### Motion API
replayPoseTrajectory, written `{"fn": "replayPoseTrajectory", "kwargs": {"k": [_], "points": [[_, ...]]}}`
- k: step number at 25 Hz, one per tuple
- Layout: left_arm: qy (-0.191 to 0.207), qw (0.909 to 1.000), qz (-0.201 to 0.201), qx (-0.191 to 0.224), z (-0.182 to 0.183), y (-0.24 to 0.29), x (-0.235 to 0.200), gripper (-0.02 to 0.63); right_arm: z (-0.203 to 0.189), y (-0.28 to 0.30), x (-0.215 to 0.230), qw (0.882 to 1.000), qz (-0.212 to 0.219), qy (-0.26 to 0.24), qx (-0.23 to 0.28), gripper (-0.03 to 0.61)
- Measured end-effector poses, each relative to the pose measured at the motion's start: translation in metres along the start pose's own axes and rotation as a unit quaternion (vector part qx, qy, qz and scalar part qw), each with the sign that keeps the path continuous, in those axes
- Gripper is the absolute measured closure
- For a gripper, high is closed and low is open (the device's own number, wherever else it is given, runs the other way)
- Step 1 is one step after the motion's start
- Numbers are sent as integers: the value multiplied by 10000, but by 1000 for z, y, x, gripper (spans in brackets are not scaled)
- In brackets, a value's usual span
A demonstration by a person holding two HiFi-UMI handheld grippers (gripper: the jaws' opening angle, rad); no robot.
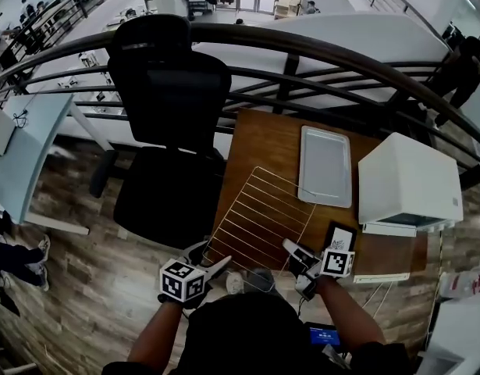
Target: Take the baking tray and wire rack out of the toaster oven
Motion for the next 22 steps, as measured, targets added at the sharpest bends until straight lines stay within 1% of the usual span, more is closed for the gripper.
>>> {"fn": "replayPoseTrajectory", "kwargs": {"k": [4,6,7,10,11,13,15,17,19,20,22], "points": [[-408,9989,240,38,-30,19,3,287,7,1,41,9981,-496,-172,-338,568],[-529,9980,339,55,-41,28,3,287,12,4,56,9964,-627,-275,-493,566],[-562,9977,382,56,-38,30,-2,287,16,13,57,9957,-662,-305,-565,565],[-700,9962,514,37,-15,31,-26,287,35,53,50,9933,-784,-279,-801,563],[-759,9955,561,24,-14,35,-30,287,39,59,54,9924,-826,-247,-880,563],[-817,9945,658,-17,-32,54,-27,287,42,54,79,9909,-882,-213,-997,561],[-808,9940,738,-63,-59,77,-20,285,43,41,111,9902,-893,-221,-1047,560],[-773,9939,781,-111,-75,97,-14,285,49,31,133,9896,-940,-231,-1068,557],[-664,9944,793,-207,-77,111,-11,287,60,30,143,9890,-1059,-131,-1020,552],[-549,9949,794,-290,-75,118,-11,287,67,32,145,9885,-1144,-102,-989,549],[-217,9954,782,-509,-70,129,-13,287,77,38,151,9859,-1351,-217,-962,535]]}}
Point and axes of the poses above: the fingertips, and each gripper's own axes: y forward along the fingers, x to its right, z out of its top, the point moved 6 cm from there along -y, backward along the fingers, and after that the axes turned 8 degrees about x, right-handed, at the moved point
